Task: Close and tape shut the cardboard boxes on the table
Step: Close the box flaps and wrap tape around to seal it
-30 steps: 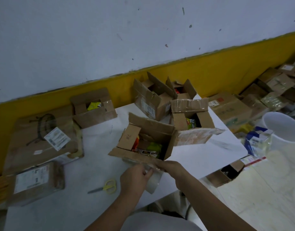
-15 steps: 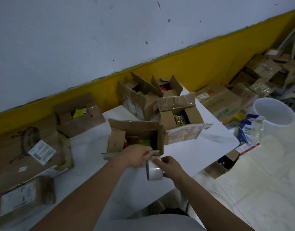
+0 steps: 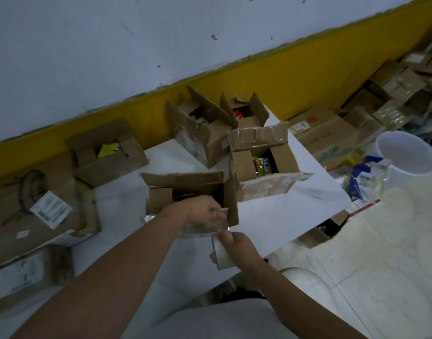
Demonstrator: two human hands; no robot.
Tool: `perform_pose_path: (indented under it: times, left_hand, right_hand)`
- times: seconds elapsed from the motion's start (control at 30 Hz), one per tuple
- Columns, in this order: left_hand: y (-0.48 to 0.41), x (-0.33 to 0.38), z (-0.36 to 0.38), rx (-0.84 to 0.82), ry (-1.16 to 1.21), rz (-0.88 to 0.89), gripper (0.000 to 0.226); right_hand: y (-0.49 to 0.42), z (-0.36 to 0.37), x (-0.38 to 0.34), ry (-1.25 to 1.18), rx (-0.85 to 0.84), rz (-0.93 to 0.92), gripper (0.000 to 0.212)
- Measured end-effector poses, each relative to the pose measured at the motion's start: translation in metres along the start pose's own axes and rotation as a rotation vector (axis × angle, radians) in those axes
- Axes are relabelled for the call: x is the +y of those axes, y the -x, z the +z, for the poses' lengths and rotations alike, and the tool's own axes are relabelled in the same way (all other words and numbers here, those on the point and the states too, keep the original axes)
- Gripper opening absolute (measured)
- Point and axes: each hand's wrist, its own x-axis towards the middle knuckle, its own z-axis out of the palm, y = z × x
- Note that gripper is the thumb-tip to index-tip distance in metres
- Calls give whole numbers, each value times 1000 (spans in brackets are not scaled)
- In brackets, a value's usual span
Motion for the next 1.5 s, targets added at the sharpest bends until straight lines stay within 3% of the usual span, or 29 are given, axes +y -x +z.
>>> perform_pose_path:
  times: [0.27, 0.37, 0.43, 0.5, 0.6, 0.7, 0.8, 0.97, 1.07, 1.2, 1.33, 1.43, 1.5]
  left_hand:
    - [-28, -25, 4, 63, 174, -33, 44]
    - [-36, -24, 0, 273, -88, -41, 33]
    - [-36, -24, 9, 494, -363, -50, 48]
    - [-29, -24, 27, 682, -477, -11, 49]
    - [-17, -36, 58, 801, -528, 105, 52]
    - [-7, -53, 70, 713, -488, 211, 60]
    - [-4, -52, 62, 586, -512, 196, 70]
    - [-10, -31, 58, 481, -747, 88, 66]
    - [-11, -24, 65, 473, -858, 36, 51]
    - [0, -28, 59, 497, -627, 68, 51]
    - [42, -69, 57, 687, -449, 221, 49]
    - [91, -125, 65, 946, -319, 53, 48]
    - [123, -166, 81, 1027, -222, -162, 48]
  right_hand:
    - [-25, 1, -2, -47, -44, 69, 54]
    - [-39, -5, -9, -87, -60, 80, 55]
    - [-45, -4, -6, -54, -27, 53, 53]
    - [-49, -2, 3, 45, -18, 5, 45]
    - [-45, -6, 12, 106, -105, -27, 42]
    - [-40, -12, 10, 113, -199, 7, 45]
    - [-39, -18, 2, 84, -260, 46, 42]
    - [-50, -10, 3, 262, -158, 106, 55]
    - [-57, -4, -4, 340, -115, 134, 56]
    - [-36, -8, -6, 610, 16, 13, 62]
    - [-4, -20, -14, 1167, 239, -155, 70]
    - [29, -5, -48, 1220, 351, -379, 34]
    - [44, 29, -65, 1142, 257, -499, 22]
